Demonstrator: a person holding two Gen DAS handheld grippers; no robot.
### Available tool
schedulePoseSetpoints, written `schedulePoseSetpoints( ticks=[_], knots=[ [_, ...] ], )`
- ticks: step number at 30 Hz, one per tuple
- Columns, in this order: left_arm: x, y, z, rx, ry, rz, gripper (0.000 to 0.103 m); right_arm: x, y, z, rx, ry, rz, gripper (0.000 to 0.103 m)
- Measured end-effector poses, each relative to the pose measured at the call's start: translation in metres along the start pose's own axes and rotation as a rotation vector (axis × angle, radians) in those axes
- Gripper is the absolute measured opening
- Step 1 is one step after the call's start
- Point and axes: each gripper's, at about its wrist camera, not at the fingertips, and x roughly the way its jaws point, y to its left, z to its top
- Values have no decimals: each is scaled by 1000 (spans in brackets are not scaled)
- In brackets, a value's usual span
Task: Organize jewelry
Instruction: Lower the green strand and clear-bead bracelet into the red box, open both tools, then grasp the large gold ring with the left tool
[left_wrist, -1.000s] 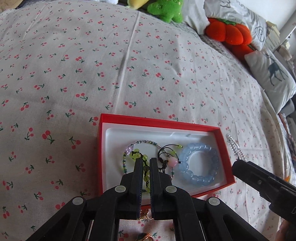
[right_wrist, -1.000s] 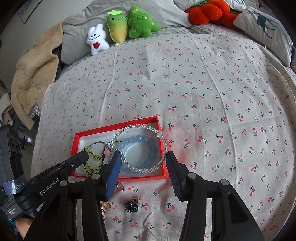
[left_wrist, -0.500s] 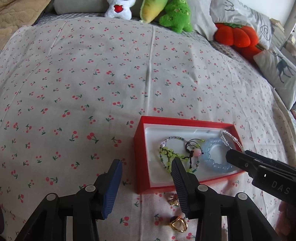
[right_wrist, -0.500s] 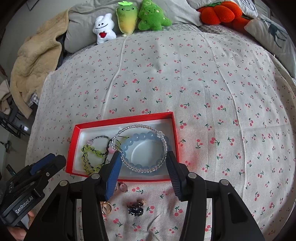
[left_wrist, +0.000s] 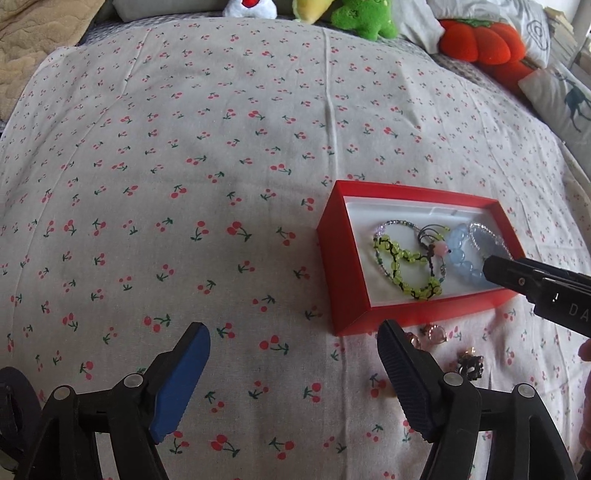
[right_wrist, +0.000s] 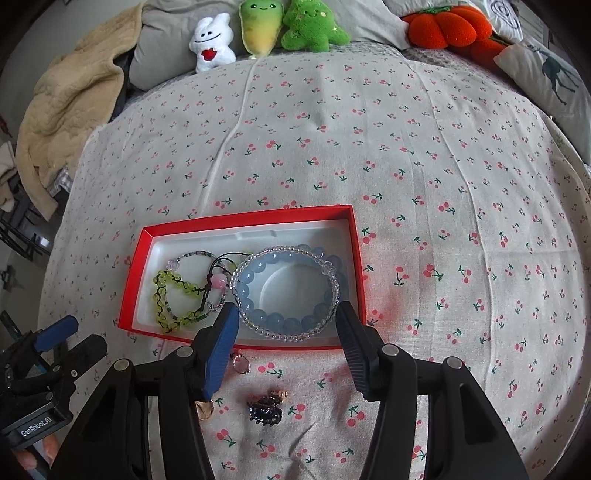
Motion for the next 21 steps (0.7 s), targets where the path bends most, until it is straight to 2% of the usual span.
schedulePoseSetpoints(
  ticks=[7, 12, 21],
  knots=[
    [-1, 2, -7, -7, 25, -18, 87, -14, -1, -7, -10, -23, 4, 63],
    [-2, -2, -15, 16, 33, -8, 87, -26, -2, -16, -24, -32, 14, 65],
    [1, -4, -35, 59, 72, 0, 88, -40, -3, -45, -108, -29, -17, 68]
  ],
)
